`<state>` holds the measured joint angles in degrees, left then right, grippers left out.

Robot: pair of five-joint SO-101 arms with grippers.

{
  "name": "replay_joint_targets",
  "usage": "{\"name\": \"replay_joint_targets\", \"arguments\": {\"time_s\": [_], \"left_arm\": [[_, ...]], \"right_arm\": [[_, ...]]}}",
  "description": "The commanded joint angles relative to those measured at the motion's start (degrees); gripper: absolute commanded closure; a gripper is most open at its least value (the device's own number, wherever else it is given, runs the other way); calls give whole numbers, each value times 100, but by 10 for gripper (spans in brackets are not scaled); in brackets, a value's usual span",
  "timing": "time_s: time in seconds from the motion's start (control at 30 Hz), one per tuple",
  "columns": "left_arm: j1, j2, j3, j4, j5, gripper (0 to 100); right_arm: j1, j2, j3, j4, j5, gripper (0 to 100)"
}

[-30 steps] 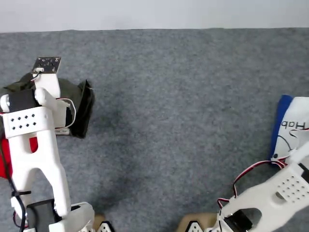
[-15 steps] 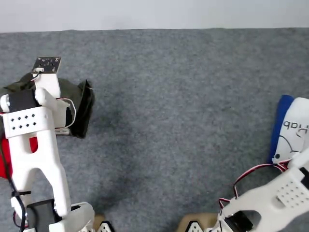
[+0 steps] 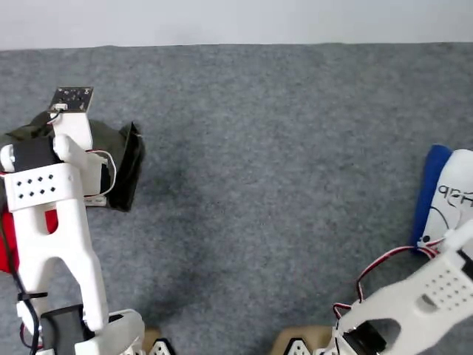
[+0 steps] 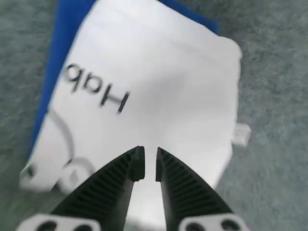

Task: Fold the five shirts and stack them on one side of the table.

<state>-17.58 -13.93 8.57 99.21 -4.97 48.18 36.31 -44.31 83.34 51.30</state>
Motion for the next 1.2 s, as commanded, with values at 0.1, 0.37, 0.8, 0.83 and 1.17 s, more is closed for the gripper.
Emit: {"name": "replay_joint_targets", "arguments": {"time_s": [0.1, 0.37, 0.8, 0.83, 1.17], "left_arm": [[9, -220, -22, 132, -44, 995], [9, -220, -22, 132, -44, 995], [9, -220, -22, 132, -35, 995], [9, -220, -22, 132, -35, 995], [9, -220, -22, 132, -35, 995]], "right_arm": [[101, 1499, -316, -2035, -62, 960], [-215, 1209, -2040, -532, -651, 960], [-1464, 2369, -2057, -347, -1222, 960], [-1490, 2369, -2171, -136, -1275, 960], [-1244, 2369, -4563, 1982, -1301, 961]]}}
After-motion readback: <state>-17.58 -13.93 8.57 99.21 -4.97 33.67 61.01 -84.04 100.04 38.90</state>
